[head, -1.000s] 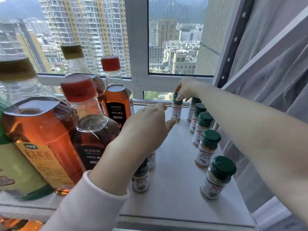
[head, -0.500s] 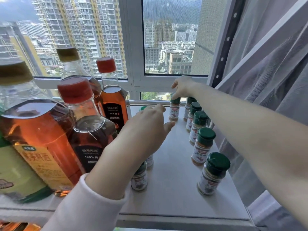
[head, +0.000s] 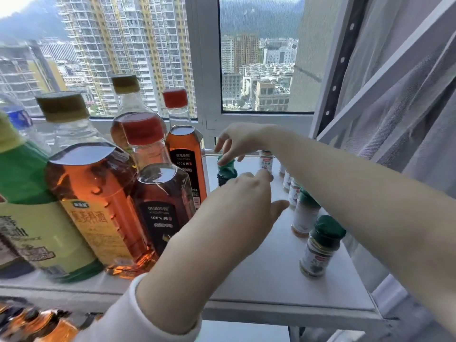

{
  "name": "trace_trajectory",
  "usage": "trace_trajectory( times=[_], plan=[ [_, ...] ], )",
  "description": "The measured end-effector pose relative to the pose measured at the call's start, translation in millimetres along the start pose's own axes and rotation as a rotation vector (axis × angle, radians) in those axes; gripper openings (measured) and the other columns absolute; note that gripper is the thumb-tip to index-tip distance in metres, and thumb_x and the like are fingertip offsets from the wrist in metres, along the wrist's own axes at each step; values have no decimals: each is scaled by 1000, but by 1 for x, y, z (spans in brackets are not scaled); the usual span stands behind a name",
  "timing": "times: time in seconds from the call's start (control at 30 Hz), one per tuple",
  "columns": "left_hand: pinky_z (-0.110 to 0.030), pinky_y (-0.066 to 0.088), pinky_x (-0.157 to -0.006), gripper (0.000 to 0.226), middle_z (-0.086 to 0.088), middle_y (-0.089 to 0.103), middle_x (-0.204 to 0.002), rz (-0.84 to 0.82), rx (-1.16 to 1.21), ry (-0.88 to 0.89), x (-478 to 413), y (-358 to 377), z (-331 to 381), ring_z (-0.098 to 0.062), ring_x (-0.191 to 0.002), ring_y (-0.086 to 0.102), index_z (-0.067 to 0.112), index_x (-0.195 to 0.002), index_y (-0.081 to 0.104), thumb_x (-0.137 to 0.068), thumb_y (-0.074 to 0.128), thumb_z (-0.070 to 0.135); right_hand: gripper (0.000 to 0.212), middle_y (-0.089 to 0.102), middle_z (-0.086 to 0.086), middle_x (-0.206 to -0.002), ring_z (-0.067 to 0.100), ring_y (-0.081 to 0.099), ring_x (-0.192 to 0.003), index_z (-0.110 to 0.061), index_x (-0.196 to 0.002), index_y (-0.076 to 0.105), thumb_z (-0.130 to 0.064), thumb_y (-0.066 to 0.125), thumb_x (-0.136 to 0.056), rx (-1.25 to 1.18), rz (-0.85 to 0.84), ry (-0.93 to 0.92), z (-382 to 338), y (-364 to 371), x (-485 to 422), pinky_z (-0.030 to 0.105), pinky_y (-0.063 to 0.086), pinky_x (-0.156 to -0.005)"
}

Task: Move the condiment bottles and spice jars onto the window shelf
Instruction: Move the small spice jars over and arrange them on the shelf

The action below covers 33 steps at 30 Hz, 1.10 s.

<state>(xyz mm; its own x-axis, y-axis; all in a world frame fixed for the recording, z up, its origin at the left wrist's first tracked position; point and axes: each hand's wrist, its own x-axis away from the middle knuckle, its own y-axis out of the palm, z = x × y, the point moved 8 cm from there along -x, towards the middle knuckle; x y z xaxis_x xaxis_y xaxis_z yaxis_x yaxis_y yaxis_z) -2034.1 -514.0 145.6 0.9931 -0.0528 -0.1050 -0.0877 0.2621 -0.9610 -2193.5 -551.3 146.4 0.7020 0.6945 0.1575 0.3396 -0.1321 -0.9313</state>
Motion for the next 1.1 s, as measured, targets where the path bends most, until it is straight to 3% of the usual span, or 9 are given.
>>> trace_trajectory(
  times=[0.23,0.33,0.47,0.7,0.97,1.1],
  plan=[
    [-34,40,-93,48,-1,44,-138,26,33,24,7,1,7,-21,-124,43,20,-134,33,-94,39,46,32,64,2,-103,13,61,-83,-10,-111,65,-16,70,-80,-67,84,-38,-1,12,2,13,47,-60],
    [-33,41,-89,46,-1,44,-137,9,71,25,8,9,10,-21,-121,45,19,-132,35,-94,40,45,32,66,5,-110,18,64,-93,-10,-111,65,-16,70,-81,-46,99,-2,12,2,11,23,53,-77],
    [-32,41,-86,46,-4,46,-133,-29,111,28,9,24,17,-22,-119,46,18,-133,33,-95,39,44,32,63,5,-118,21,59,-106,-12,-115,63,-16,67,-84,11,106,92,39,-7,20,36,49,-95],
    [-36,40,-93,42,-4,47,-131,-90,136,17,11,45,18,-23,-119,46,18,-129,37,-96,38,43,31,61,7,-118,21,57,-104,-10,-114,63,-11,66,-84,-35,132,169,68,-12,30,27,48,-81],
    [-35,41,-90,43,-3,45,-132,-107,144,16,11,49,19,-23,-118,46,19,-130,35,-95,37,44,33,62,6,-117,20,59,-101,-11,-116,63,-12,66,-83,-4,131,211,77,-15,32,27,47,-80],
    [-35,42,-90,44,-4,45,-133,-109,122,18,11,49,18,-23,-118,46,19,-131,35,-95,37,45,31,63,8,-116,19,60,-97,-10,-115,63,-12,66,-84,-22,146,215,77,-15,34,20,46,-65]
  ],
)
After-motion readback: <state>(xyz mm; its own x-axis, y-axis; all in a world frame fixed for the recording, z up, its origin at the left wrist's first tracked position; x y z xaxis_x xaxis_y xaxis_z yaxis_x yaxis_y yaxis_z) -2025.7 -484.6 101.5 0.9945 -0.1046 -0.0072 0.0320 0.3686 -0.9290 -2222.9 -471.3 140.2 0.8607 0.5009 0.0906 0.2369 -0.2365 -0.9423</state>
